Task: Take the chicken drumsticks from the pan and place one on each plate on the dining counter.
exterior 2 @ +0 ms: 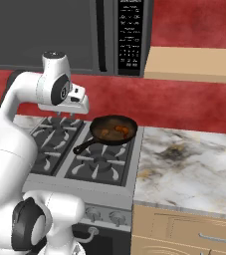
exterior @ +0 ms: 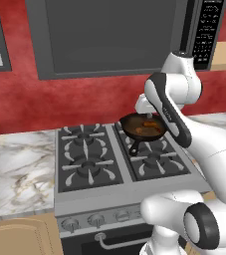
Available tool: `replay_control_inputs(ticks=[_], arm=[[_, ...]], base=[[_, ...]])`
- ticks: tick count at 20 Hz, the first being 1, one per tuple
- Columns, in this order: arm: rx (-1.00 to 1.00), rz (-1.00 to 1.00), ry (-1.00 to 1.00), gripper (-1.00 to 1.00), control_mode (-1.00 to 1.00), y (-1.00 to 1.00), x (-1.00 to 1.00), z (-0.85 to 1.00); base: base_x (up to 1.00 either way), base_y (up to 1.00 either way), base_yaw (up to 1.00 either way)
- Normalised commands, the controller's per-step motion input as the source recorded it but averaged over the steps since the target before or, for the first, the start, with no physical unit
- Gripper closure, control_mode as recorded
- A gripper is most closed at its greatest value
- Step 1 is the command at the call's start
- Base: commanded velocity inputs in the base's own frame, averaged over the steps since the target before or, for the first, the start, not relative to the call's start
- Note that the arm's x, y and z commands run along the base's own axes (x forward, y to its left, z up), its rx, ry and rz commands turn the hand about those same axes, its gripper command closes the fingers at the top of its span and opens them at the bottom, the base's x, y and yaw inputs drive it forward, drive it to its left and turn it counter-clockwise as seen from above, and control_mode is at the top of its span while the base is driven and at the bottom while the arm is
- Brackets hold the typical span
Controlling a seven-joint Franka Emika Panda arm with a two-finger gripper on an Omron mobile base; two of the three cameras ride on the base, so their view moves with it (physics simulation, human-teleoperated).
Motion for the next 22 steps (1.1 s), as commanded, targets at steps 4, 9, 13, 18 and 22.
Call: replay_control_inputs(ticks=[4,9,13,18,22], arm=[[0.0,0.0,0.0,-1.0,-1.0,0.0,-0.02,-0.01],[0.0,0.0,0.04,-1.0,-1.0,-0.2,-0.19,-0.28],[-0.01,-0.03,-0.02,-1.0,-1.0,-0.39,-0.26,-0.42],[-0.01,-0.11,0.0,-1.0,-1.0,-0.38,-0.01,-0.53],[0.0,-0.23,-0.02,-1.0,-1.0,-0.12,0.45,-0.41]], base=[[0.0,0.0,0.0],[0.0,0.0,0.0],[0.0,0.0,0.0],[0.0,0.0,0.0],[0.0,0.0,0.0]])
